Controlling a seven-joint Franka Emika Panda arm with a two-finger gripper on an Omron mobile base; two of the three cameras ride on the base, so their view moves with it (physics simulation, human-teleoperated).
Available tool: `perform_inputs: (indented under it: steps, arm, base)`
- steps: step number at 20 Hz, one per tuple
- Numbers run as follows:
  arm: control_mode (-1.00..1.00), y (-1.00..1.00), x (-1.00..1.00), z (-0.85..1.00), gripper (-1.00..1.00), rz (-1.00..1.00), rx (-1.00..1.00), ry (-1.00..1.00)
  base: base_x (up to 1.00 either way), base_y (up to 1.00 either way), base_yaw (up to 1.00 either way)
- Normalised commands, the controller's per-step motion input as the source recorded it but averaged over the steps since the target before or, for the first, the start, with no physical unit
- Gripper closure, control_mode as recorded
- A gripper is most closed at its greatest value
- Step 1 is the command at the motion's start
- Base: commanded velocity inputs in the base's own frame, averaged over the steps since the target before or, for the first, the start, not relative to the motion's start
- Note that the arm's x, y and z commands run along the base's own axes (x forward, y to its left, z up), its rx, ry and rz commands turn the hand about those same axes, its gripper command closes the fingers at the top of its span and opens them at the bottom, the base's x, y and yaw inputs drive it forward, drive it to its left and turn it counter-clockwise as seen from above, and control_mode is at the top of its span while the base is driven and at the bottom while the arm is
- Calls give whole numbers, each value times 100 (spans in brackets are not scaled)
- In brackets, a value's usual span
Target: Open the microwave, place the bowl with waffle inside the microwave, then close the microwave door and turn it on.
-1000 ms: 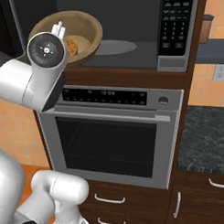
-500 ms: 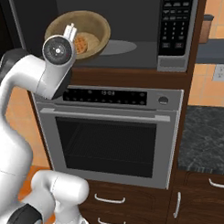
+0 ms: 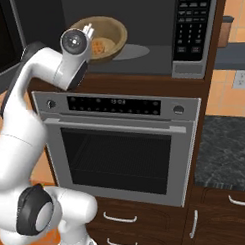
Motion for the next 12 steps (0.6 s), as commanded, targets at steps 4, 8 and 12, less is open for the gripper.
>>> perform_inputs:
  steps: [4, 8, 12]
  arm:
    - [-100, 0, 79, 0, 100, -2, 0, 5]
    - [-100, 0, 77, 0, 100, -2, 0, 4]
    - [-100, -5, 80, -1, 100, -2, 0, 2]
  base:
    - [0, 0, 0]
    - [0, 0, 0]
    - [0, 0, 0]
